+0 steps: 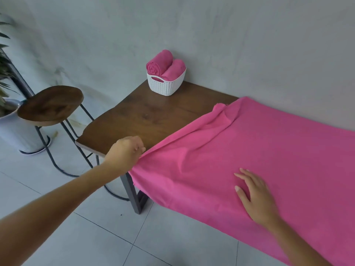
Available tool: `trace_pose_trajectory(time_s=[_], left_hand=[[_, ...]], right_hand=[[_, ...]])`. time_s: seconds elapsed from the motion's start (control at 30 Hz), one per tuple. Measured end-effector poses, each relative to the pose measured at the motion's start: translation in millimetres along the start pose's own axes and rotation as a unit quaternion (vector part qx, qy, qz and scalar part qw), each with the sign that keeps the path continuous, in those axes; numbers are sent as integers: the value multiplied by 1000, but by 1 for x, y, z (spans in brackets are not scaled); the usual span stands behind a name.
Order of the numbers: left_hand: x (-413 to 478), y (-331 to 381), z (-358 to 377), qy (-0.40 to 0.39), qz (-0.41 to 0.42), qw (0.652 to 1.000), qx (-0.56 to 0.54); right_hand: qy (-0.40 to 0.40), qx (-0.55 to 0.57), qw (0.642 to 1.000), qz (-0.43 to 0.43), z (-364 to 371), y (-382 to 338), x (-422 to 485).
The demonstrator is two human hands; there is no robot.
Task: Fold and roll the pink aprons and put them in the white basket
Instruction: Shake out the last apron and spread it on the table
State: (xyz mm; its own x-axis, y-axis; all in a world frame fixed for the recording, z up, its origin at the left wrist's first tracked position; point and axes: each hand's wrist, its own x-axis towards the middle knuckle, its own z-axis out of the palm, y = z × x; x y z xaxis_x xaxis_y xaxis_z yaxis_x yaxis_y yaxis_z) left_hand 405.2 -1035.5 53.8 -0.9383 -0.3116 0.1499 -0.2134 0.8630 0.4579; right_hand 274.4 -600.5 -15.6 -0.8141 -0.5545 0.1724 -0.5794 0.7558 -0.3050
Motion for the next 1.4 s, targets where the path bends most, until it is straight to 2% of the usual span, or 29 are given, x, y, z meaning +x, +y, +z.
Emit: trace_pose_trajectory(time_s=[0.1, 0.17, 0.23, 0.3, 0.4, 0.53, 0.67, 0.77, 1.03, 1.17, 1.4], left_hand=[[0, 18, 31, -76, 157, 984, -46], [0, 28, 51, -132, 213, 968, -10], [-3, 23, 68, -155, 232, 958, 66], [-8, 5, 76, -160, 226, 952, 126], [-16, -15, 78, -120, 235, 949, 175], [-18, -17, 73, -89, 198, 963, 161], [0, -5, 60, -41, 182, 966, 176], [22, 11, 55, -61, 159, 973, 158], [117, 87, 86, -63, 202, 961, 176], [171, 128, 112, -104, 176, 966, 161], [251, 184, 144, -119, 115, 978, 126]], right_hand=[[-13, -23, 1000, 16, -4, -7, -1], [-28, -42, 999, 21, -6, -10, -3], [-49, -51, 997, 22, -8, -12, -5], [-62, -54, 997, 17, -8, -12, -7], [-65, -59, 996, 10, -7, -12, -9], [-52, -26, 998, 16, -8, -12, -8], [4, 41, 999, 31, -11, -6, 6], [21, 62, 997, 47, -15, 3, 29], [8, 68, 995, 78, -19, 42, 98], [18, 68, 995, 70, -17, 62, 125], [55, 92, 994, 35, -14, 82, 164]])
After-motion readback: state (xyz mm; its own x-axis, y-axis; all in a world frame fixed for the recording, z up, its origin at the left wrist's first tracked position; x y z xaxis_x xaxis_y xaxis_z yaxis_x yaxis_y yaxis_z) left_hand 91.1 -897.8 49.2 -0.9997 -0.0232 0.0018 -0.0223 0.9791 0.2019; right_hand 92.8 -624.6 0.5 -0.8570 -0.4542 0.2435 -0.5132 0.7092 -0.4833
